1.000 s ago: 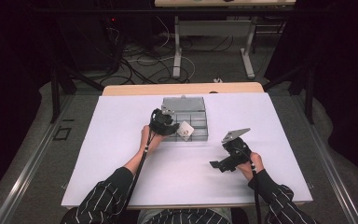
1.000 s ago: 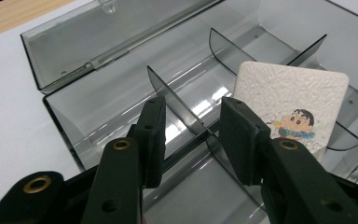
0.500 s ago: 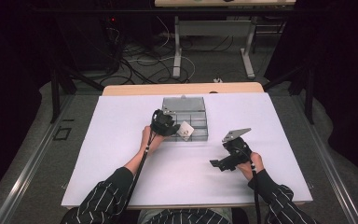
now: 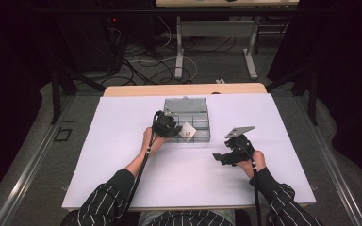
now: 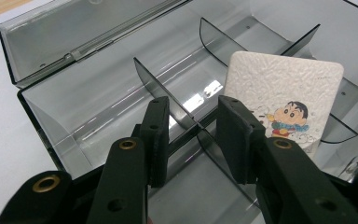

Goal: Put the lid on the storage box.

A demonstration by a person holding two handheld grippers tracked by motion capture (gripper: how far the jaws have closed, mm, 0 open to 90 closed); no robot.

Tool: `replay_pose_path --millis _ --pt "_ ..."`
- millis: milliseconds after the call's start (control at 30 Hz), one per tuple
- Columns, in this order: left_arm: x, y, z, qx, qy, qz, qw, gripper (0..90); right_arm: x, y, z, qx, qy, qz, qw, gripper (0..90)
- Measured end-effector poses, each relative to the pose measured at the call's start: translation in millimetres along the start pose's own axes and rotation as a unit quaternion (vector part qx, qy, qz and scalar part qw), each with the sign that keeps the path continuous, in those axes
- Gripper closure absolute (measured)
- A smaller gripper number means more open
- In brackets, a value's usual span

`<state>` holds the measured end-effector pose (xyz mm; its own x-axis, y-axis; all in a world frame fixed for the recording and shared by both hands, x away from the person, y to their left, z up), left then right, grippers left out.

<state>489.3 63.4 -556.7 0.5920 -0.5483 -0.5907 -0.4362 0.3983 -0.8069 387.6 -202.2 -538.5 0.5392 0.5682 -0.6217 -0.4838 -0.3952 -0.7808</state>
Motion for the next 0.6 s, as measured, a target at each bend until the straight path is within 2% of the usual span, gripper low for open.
replay_pose_path --millis 33,67,233,367,500,600 --pt "0.0 0.0 0.0 0.000 0.000 0.000 1.0000 65.2 2.2 -0.9 -2.2 0.000 0.002 -0.021 0.9998 31.8" --pt "0.0 0.0 0.0 0.000 0.000 0.000 1.0000 65.2 1.4 -2.1 -4.3 0.003 0.002 -0.021 0.9998 34.7" --pt "0.2 -0.1 0.2 0.001 0.001 -0.001 1.0000 65.3 2.9 -6.9 -16.6 0.027 0.013 -0.050 0.9983 55.1" --pt "0.3 -0.1 0.2 0.000 0.002 -0.001 1.0000 65.4 2.8 -10.8 -25.5 0.057 0.021 -0.052 0.9968 69.2" --pt "0.3 -0.1 0.2 0.000 0.003 -0.001 1.0000 65.5 8.5 -17.8 -34.9 0.069 0.024 -0.062 0.9954 79.3" --pt "0.3 -0.1 0.2 -0.001 0.003 0.000 1.0000 65.5 14.7 -23.6 -39.7 0.074 0.026 -0.059 0.9952 84.5"
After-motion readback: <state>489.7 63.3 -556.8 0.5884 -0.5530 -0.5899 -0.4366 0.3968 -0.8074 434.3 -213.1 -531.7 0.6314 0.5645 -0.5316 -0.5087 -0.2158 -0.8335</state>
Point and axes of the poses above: each handheld gripper's, and its own axes: x roughly forward along the jaws, y roughly out of its underside, z roughly to its left, the point moved 2 cm from there along x, roughly forward along the jaws, and after that the axes turned 8 degrees about -z, right-handed, at the moved point
